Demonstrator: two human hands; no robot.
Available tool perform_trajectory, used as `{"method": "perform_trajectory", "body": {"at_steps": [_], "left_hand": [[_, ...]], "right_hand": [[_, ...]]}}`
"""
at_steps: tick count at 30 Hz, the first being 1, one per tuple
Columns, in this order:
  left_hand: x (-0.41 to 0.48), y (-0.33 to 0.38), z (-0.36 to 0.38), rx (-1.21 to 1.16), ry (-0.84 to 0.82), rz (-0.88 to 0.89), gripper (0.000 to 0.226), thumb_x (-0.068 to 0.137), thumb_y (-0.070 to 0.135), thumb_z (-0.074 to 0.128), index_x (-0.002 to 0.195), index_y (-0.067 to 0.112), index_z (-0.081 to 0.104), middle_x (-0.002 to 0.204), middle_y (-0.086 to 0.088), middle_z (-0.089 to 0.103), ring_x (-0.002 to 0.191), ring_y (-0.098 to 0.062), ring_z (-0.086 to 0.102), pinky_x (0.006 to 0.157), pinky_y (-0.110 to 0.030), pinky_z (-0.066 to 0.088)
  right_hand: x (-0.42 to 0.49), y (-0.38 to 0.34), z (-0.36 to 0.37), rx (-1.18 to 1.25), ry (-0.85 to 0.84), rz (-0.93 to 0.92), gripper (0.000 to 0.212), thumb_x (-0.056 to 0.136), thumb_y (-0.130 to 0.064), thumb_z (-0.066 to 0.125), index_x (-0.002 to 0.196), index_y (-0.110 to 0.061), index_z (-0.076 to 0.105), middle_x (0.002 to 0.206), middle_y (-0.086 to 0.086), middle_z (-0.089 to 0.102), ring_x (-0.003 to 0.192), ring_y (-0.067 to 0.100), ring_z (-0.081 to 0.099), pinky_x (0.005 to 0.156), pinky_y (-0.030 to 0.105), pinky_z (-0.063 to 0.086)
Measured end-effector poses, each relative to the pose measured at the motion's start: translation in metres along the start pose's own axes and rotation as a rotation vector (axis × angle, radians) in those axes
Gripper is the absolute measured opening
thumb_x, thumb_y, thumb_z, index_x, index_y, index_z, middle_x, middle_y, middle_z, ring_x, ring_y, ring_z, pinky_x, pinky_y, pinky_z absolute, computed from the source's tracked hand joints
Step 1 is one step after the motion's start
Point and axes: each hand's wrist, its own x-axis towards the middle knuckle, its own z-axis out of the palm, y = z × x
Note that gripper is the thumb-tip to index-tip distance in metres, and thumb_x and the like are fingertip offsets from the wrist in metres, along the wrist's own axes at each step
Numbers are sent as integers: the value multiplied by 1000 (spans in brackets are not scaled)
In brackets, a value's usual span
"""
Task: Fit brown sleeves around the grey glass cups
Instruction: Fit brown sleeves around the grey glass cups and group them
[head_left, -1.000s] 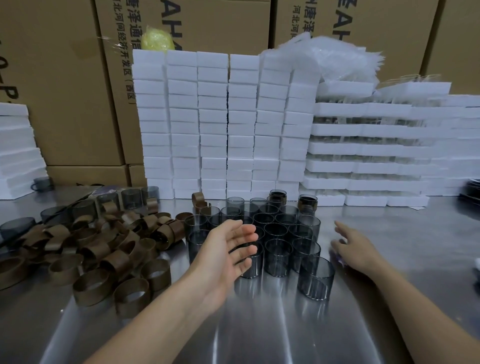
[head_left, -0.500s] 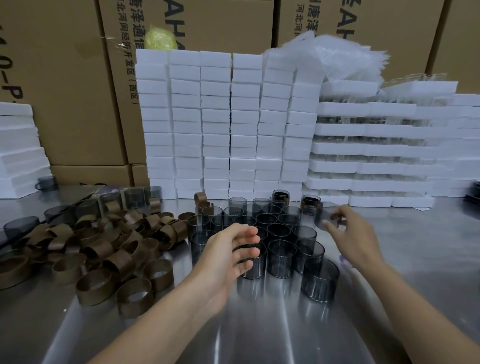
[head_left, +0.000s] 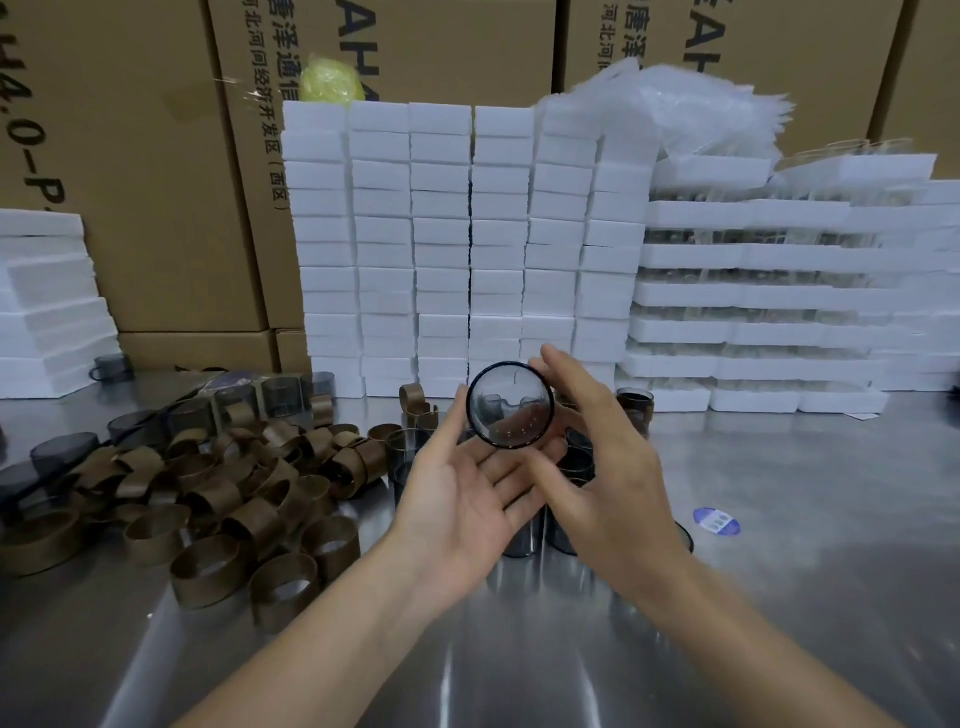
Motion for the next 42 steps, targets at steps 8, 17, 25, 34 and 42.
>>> {"method": "perform_trajectory", "body": {"at_steps": [8,17,25,34,42], "left_hand": [[-3,1,2,3,-38,-22,74,88,68,72,124,4,80,132,-14,77,104,-22,79,93,-38,65],[-7,3,5,542,95,494,62,79,33,94,135,25,69,124,-1,80,121,-22,75,93,-32,60],[-12,-4,0,994,224,1109,71,79,9,96,130,44,61,132,12,65,133,-20,60,99,-18,49],[-13,3,8,496,71,570,65,85,21,86,141,44,63,128,1,73,117,-21,76,95,-31,62],[-7,-4,2,393,-85,165,60,109,63,38,135,23,76,133,-16,76,125,-40,72,114,-60,52]], "right_hand": [[-1,3,2,-1,63,-2,78,90,-13,70,158,-44,46,144,-26,57,138,11,59,109,14,46],[-3,7,3,-146,54,29,78,84,-13,86,148,-39,50,140,-25,55,132,11,60,104,20,49],[-6,0,7,-138,42,64,83,85,-10,87,151,-41,47,144,-27,57,136,9,59,106,17,47],[-1,-10,4,98,64,251,71,86,-47,81,150,-38,52,138,-22,65,138,7,59,106,18,48],[-1,-20,2,272,8,383,59,91,-59,68,148,-44,60,131,-17,73,115,12,73,92,19,56]]}}
